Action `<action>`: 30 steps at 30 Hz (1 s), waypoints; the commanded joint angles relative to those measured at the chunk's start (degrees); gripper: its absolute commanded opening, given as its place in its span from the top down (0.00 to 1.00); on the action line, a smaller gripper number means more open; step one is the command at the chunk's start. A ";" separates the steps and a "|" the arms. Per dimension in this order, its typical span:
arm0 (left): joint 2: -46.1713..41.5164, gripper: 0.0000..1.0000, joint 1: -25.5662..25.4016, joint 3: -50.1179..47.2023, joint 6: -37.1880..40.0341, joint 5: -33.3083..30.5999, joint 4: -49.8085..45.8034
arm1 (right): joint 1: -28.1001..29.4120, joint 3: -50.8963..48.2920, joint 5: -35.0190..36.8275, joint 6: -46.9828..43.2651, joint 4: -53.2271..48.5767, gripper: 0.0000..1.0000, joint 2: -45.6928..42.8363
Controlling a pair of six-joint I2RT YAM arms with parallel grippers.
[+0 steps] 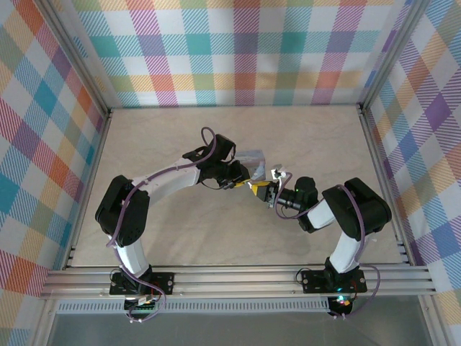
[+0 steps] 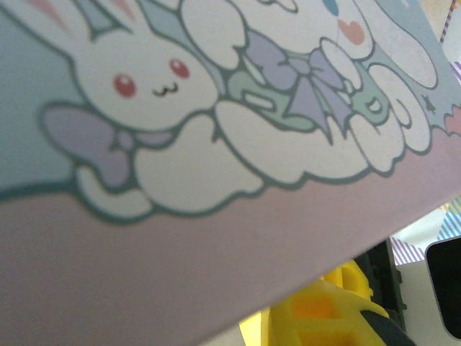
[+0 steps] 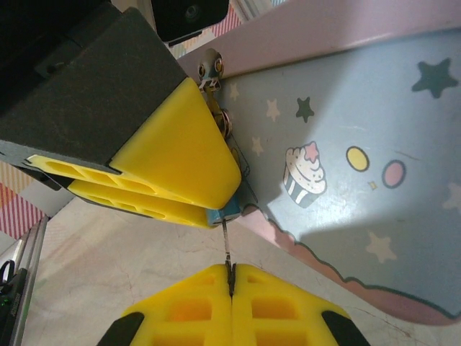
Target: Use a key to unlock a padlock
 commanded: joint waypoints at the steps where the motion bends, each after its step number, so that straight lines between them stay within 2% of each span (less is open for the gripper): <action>1: 0.08 0.85 -0.63 2.25 0.44 1.63 2.15 | 0.15 1.83 -0.26 1.21 2.80 1.00 1.26; 16: 0.99 0.85 -1.16 2.04 0.55 1.71 3.18 | 0.41 6.10 -0.91 2.80 3.56 1.00 2.99; 30: 1.18 0.85 -1.36 2.03 2.66 1.35 0.54 | 0.42 5.65 3.76 -6.86 -8.41 1.00 -3.41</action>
